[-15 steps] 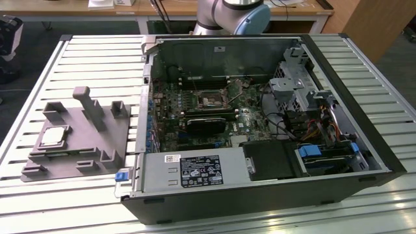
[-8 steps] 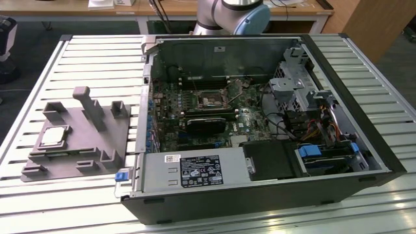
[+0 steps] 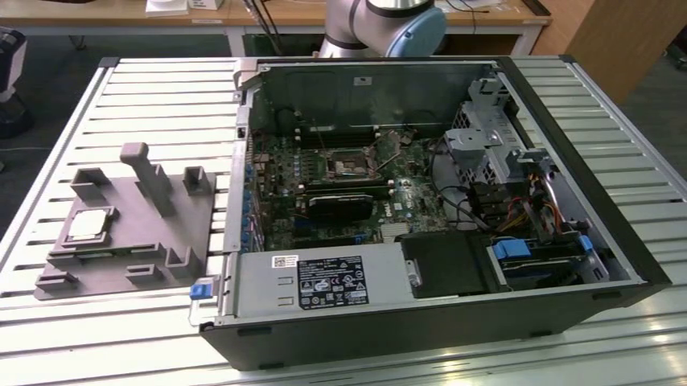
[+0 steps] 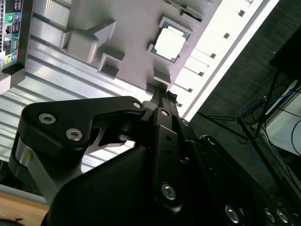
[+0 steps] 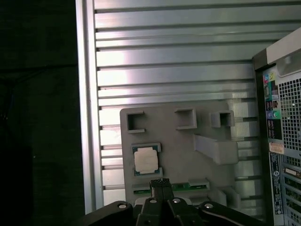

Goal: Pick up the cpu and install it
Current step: 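Pick up the cpu and move it towards the insertion slot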

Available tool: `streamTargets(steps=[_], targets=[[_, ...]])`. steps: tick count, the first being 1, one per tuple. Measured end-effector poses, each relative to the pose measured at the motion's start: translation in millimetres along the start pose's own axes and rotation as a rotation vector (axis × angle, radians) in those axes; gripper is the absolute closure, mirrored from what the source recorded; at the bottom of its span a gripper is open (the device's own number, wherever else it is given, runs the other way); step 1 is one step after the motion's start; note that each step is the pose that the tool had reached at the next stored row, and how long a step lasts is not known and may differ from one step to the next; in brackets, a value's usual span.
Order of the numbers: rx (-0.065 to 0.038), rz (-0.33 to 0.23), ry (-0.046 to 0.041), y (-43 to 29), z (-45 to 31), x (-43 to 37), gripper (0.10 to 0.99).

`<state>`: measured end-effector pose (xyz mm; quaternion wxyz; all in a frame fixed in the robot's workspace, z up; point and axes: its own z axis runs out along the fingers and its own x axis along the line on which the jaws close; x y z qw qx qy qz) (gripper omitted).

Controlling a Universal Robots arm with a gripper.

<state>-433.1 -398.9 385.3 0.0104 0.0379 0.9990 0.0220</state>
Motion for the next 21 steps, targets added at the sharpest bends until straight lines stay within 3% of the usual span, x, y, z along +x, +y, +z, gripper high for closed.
streamTargets(steps=[17, 19, 20, 21], targets=[[0.0, 0.0, 0.0006, -2.9, 9.8, 0.1, 0.973], [-0.002, 0.0, -0.0032, -5.3, 11.0, 0.5, 0.855], [-0.002, 0.0, -0.0034, -5.6, 11.4, 0.5, 0.855], [-0.002, 0.0, -0.0034, -6.1, 11.8, 0.4, 0.796]])
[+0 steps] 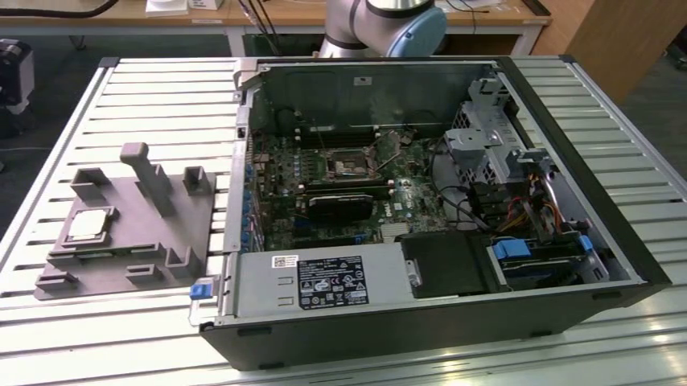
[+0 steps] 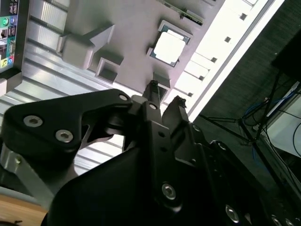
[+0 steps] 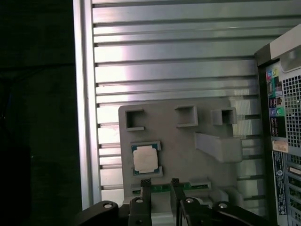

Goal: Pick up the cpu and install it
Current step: 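Pick up the cpu and move it towards the insertion slot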

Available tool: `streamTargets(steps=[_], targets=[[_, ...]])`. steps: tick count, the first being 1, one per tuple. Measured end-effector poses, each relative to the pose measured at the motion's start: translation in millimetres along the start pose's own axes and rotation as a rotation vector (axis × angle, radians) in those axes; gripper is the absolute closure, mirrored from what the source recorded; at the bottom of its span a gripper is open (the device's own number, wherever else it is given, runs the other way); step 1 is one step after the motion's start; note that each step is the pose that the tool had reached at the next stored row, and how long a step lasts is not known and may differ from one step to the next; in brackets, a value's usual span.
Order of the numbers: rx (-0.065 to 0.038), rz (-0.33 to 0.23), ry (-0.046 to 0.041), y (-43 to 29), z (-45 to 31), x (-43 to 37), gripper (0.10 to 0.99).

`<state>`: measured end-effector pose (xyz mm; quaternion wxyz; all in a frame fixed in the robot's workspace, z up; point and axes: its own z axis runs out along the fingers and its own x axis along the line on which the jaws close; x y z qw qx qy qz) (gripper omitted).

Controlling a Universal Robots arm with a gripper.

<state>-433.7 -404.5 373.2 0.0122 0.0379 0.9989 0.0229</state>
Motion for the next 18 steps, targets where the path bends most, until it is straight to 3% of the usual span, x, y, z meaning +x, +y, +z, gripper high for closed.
streamTargets(steps=[1, 2, 5, 7, 12, 15, 16, 18], targets=[[0.0, 0.0, -0.0005, -1.1, 1.0, 0.0, 0.737], [0.0, 0.0, -0.0008, -1.9, 2.8, -0.1, 0.737], [-0.001, 0.0, -0.0007, -2.8, 8.2, 0.1, 0.561], [-0.001, 0.0, -0.0007, -3.0, 11.7, -0.1, 0.561], [-0.002, -0.001, -0.0005, -3.9, 20.6, 0.0, 0.329], [-0.003, -0.019, 0.0005, -5.5, 26.1, 0.2, 0.271], [-0.004, -0.028, 0.001, -5.9, 27.8, 0.3, 0.208], [-0.006, -0.047, 0.0025, -6.7, 31.5, 0.5, 0.208]])
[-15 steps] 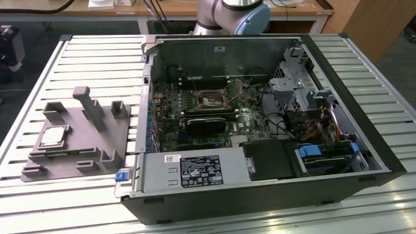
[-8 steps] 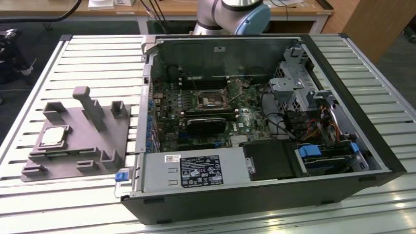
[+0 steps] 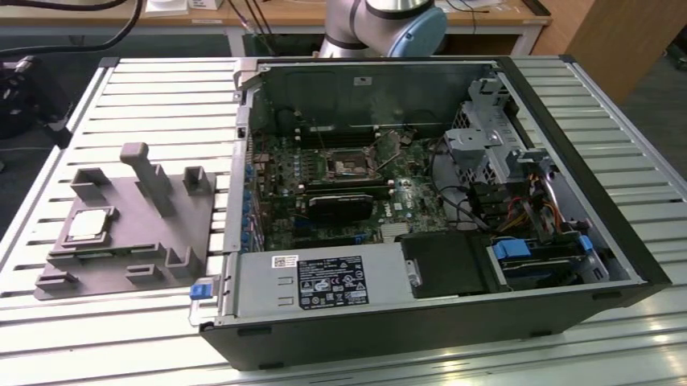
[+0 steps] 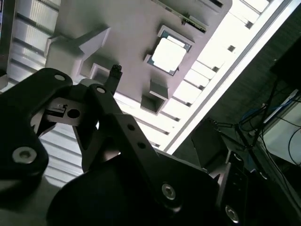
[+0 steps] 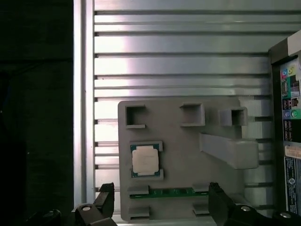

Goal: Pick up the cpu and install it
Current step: 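Pick up the cpu and move it towards the insertion slot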

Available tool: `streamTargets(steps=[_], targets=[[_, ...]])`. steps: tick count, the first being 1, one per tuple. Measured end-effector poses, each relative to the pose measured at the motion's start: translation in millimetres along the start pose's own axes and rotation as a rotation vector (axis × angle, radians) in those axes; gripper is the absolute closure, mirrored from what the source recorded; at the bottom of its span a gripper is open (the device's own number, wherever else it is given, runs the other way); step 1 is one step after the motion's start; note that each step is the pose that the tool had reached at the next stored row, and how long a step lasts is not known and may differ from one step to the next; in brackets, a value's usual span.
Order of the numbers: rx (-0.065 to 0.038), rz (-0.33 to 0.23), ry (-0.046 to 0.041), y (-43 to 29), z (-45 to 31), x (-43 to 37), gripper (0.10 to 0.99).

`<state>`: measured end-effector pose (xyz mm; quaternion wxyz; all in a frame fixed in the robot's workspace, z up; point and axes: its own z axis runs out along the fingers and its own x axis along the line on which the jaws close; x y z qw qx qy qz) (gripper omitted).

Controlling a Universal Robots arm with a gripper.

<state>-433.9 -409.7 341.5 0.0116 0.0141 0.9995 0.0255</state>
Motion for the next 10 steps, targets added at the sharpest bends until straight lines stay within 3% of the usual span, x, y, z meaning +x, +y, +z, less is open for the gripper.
streamTargets(steps=[10], targets=[[-0.005, -0.028, 0.0024, -3.0, 18.0, 11.8, 0.208]])
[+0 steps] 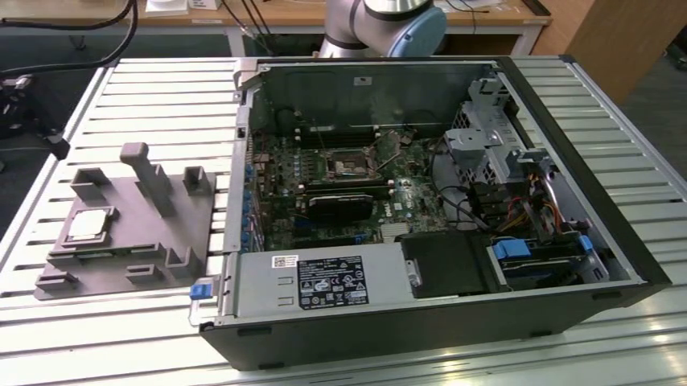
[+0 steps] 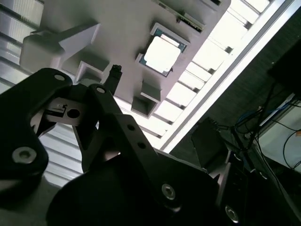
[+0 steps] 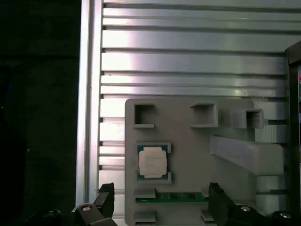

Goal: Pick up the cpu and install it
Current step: 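Pick up the cpu and move it towards the insertion slot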

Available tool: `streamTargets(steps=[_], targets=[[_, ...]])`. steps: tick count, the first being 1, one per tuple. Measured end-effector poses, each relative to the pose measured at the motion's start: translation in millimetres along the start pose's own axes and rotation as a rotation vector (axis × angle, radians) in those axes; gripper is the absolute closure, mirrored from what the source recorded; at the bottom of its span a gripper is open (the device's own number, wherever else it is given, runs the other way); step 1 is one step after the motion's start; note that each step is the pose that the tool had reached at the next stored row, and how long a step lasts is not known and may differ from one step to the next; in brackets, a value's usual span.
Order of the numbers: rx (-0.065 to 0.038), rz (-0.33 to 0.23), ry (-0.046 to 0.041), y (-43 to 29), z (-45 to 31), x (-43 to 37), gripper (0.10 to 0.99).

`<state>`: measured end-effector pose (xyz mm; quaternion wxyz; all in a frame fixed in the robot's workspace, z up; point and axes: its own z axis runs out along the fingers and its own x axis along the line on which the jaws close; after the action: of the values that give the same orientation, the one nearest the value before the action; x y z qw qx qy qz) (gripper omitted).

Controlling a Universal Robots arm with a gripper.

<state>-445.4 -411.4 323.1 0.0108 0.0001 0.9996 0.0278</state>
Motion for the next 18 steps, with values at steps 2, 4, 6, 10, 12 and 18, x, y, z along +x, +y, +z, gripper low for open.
streamTargets(steps=[2, 4, 6, 10, 12, 18], targets=[[0.0, -0.001, 0.0009, -0.3, 3.5, 0.3, 0.208], [0.0, -0.002, 0.0015, -0.5, 7.2, 0.3, 0.208], [0.0, -0.001, 0.0025, -0.7, 10.7, 0.4, 0.208], [0.0, -0.001, 0.0034, -1.1, 18.0, 0.6, 0.208], [0.0, -0.001, 0.0034, -1.3, 21.6, 0.7, 0.208], [-0.001, -0.014, 0.0065, -4.4, 32.4, 1.6, 0.208]])
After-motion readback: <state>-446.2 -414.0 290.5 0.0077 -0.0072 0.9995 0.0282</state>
